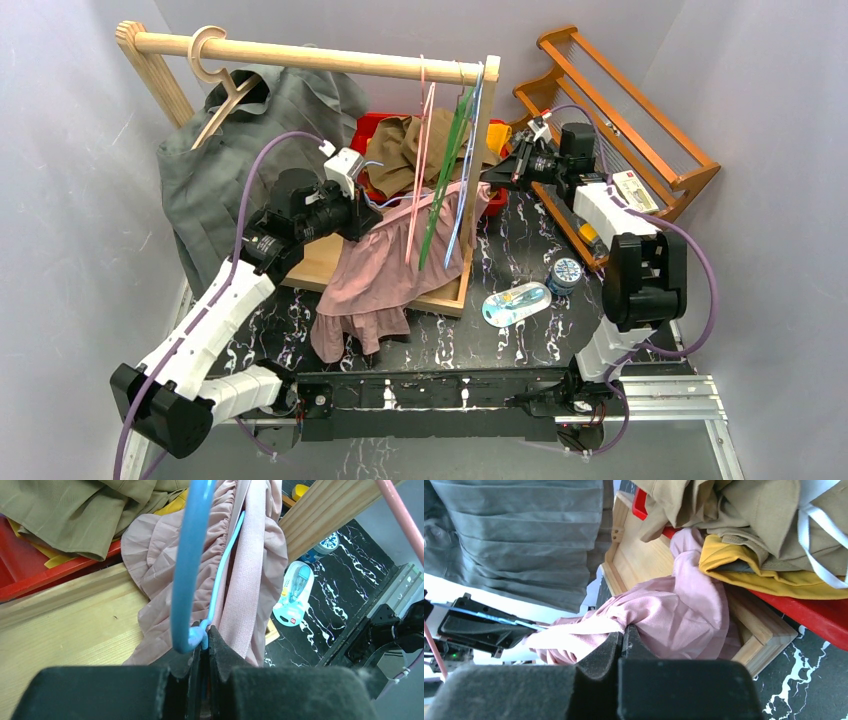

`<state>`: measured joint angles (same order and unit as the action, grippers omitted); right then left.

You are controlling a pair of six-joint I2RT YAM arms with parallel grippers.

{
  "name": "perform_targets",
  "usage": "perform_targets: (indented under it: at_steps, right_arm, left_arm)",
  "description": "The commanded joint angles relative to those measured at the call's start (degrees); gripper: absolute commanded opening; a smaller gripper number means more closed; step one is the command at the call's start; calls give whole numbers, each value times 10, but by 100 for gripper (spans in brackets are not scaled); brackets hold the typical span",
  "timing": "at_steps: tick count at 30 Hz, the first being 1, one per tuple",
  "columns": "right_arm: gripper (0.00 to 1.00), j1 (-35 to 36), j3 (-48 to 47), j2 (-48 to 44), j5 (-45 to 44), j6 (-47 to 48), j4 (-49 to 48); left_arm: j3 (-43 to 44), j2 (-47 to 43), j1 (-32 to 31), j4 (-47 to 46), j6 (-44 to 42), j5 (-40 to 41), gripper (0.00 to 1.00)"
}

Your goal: Remove the skirt from the hanger

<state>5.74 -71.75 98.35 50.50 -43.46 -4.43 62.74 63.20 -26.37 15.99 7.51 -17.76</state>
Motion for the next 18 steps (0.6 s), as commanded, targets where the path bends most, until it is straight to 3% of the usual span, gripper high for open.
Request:
perform_targets:
  at_steps: [1, 11, 16, 18]
  right_arm:
    - [0, -43, -7, 11, -50, 42, -32]
    - [0, 106, -65, -7, -42, 49, -13]
    - [0, 105, -115, -7, -70, 97, 79]
    - [4, 104, -126, -7, -76, 97, 95]
  left_arm:
    - [2, -50, 17, 5, -1, 65, 0]
    - [22, -3, 17, -28, 6, 2, 0]
    - [26, 0, 17, -32, -17, 51, 0]
    - [31, 6, 17, -25, -30, 61, 0]
